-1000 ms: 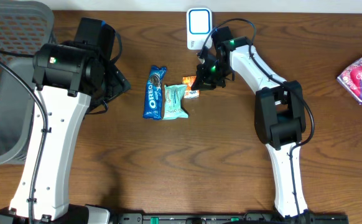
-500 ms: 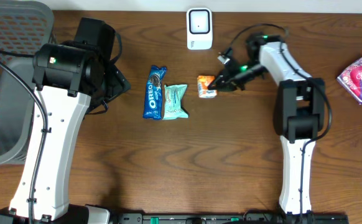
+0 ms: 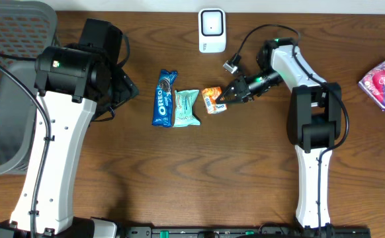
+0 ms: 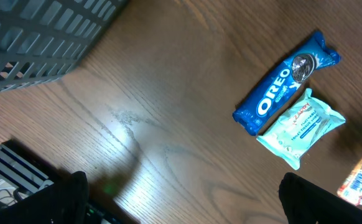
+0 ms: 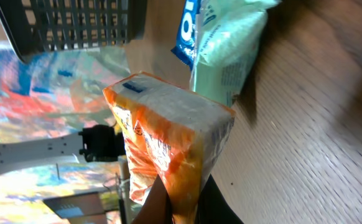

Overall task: Scan the item barcode
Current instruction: 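Lift the orange pack and hold it before the scanner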

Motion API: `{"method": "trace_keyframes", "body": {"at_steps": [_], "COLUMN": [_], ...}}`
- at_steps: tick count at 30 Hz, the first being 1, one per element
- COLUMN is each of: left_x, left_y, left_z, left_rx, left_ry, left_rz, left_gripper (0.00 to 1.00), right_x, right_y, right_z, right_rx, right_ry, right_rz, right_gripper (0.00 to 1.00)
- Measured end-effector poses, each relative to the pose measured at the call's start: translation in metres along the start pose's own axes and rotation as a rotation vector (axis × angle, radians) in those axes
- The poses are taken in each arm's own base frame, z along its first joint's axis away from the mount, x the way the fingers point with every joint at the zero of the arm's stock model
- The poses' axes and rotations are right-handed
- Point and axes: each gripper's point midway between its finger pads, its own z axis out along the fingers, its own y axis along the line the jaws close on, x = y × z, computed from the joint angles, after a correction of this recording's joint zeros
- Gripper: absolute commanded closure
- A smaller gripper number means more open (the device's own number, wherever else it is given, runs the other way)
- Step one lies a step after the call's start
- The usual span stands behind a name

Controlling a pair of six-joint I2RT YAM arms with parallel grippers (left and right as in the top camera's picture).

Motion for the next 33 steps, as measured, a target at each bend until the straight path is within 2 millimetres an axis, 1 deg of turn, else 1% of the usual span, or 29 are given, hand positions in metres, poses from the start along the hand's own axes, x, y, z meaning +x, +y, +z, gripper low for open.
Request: {"method": "trace_keyframes", "body": {"at_steps": [3, 5, 8, 10, 12, 14, 18, 21, 24, 26, 27, 29, 31, 33], "left_x": [0.0, 0.0, 0.0, 0.0, 0.0, 0.0, 0.0, 0.0, 0.0, 0.0, 0.0, 0.0, 0.0, 0.0], "left_y": [0.0, 0.0, 0.0, 0.0, 0.0, 0.0, 0.0, 0.0, 0.0, 0.0, 0.0, 0.0, 0.0, 0.0], "left_z": [0.0, 0.0, 0.0, 0.0, 0.0, 0.0, 0.0, 0.0, 0.0, 0.0, 0.0, 0.0, 0.0, 0.0], "left_rx": [0.0, 0.0, 0.0, 0.0, 0.0, 0.0, 0.0, 0.0, 0.0, 0.0, 0.0, 0.0, 0.0, 0.0], "left_ry": [0.0, 0.0, 0.0, 0.0, 0.0, 0.0, 0.0, 0.0, 0.0, 0.0, 0.0, 0.001, 0.0, 0.0], "left_rz": [0.001, 0.001, 0.0, 0.001, 0.0, 0.0, 0.0, 0.001, 0.001, 0.001, 0.0, 0.0, 0.0, 0.001], "left_gripper": [0.02, 0.02, 0.02, 0.02, 0.02, 0.02, 0.02, 0.02, 0.02, 0.02, 0.02, 0.02, 0.02, 0.02], "right_x": [-0.002, -0.009, -0.024, -0.043, -0.064, -0.083, -0.117, -0.151, -0.176, -0.192, -0.202, -0.215, -0.222, -0.222], "right_y": [0.002, 0.004, 0.006, 0.005, 0.0, -0.006, -0.009, -0.001, 0.01, 0.02, 0.028, 0.035, 0.033, 0.024], "right_z": [0.004, 0.005, 0.002, -0.005, -0.014, -0.03, -0.069, -0.106, -0.131, -0.139, -0.139, -0.133, -0.123, -0.113], "right_rx": [-0.007, -0.023, -0.02, 0.03, 0.152, 0.33, 0.705, 1.022, 1.271, 1.408, 1.486, 1.572, 1.645, 1.693], "right_ry": [-0.002, -0.027, -0.065, -0.091, -0.112, -0.143, -0.263, -0.431, -0.567, -0.628, -0.655, -0.674, -0.673, -0.647], "right_rz": [-0.028, -0.041, -0.061, -0.08, -0.068, -0.019, 0.021, -0.024, -0.093, -0.169, -0.234, -0.318, -0.378, -0.403], "right_gripper": [0.99, 0.99, 0.99, 0.99, 0.99, 0.99, 0.99, 0.99, 0.99, 0.99, 0.99, 0.99, 0.99, 0.99]}}
